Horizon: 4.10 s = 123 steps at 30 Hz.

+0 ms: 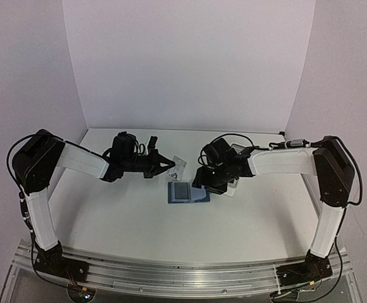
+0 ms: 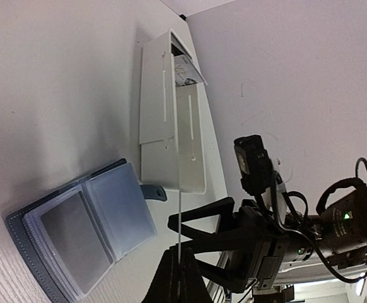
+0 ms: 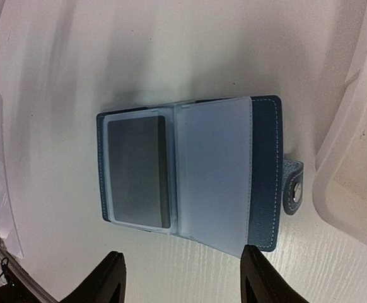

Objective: Put the credit cards into the card holder
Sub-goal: Insert the credit card into the card holder.

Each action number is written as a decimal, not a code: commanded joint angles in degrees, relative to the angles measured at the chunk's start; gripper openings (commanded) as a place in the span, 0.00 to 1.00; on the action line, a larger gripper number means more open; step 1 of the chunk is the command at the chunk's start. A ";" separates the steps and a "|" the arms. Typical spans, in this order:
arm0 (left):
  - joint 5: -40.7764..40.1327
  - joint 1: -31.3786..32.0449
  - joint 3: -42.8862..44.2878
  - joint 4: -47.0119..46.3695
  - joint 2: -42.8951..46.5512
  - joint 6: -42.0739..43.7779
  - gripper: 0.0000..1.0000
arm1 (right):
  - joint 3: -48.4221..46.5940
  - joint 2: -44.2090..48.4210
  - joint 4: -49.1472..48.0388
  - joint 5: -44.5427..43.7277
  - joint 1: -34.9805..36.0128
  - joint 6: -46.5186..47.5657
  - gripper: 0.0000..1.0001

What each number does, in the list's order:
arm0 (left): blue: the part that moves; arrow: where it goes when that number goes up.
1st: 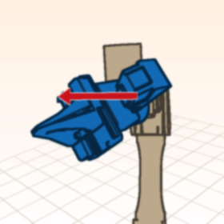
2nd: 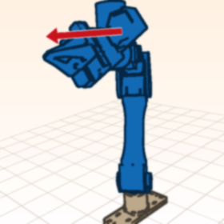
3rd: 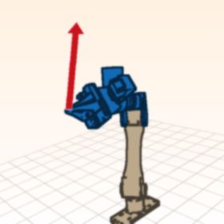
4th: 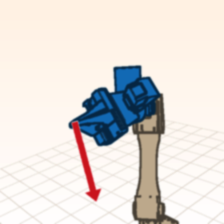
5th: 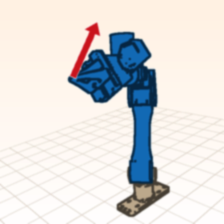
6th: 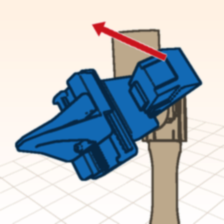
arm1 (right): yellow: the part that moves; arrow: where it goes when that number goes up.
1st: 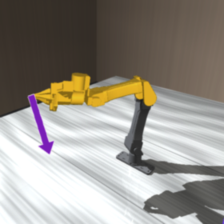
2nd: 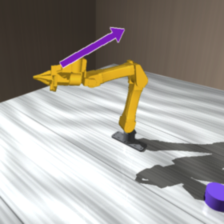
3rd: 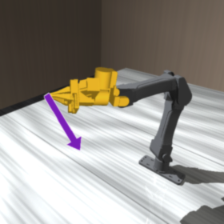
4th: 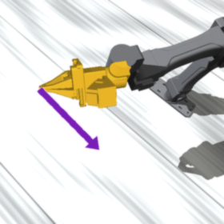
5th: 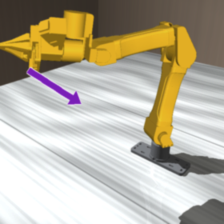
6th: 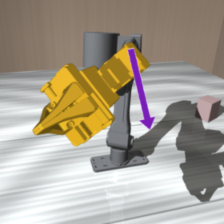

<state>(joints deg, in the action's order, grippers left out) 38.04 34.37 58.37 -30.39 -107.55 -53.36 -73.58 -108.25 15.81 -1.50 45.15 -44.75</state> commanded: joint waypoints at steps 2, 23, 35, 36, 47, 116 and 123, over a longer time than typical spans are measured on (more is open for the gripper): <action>-4.03 0.71 0.05 -3.43 -4.14 -3.53 0.00 | -4.01 -3.24 5.70 -3.37 -0.54 -2.46 0.59; -7.26 2.27 -1.03 -9.50 -9.99 -0.16 0.00 | -5.20 -10.43 2.28 4.91 -3.31 -0.35 0.14; -6.66 2.15 -2.71 -12.51 -9.87 5.71 0.00 | 8.74 -7.28 -18.92 14.46 -2.55 -15.09 0.00; -6.53 2.16 -2.71 -12.74 -9.94 6.14 0.00 | 9.38 -7.03 -19.47 14.54 -2.46 -15.32 0.00; -6.46 1.90 -3.75 -13.16 -10.24 5.65 0.00 | 14.65 -2.35 -23.62 9.17 -0.85 -25.06 0.00; -19.56 2.49 -11.15 -12.90 -7.68 22.29 0.00 | 6.65 -13.11 -28.64 11.76 1.75 -29.01 0.00; -19.42 1.83 -11.35 -10.20 -5.91 24.27 0.00 | 6.92 -13.00 -29.00 11.71 1.67 -28.99 0.00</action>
<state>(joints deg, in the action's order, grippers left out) 20.23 36.93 46.96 -44.56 -116.09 -32.23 -67.79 -121.51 -14.98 10.44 46.65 -73.71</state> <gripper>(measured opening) 0.007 0.004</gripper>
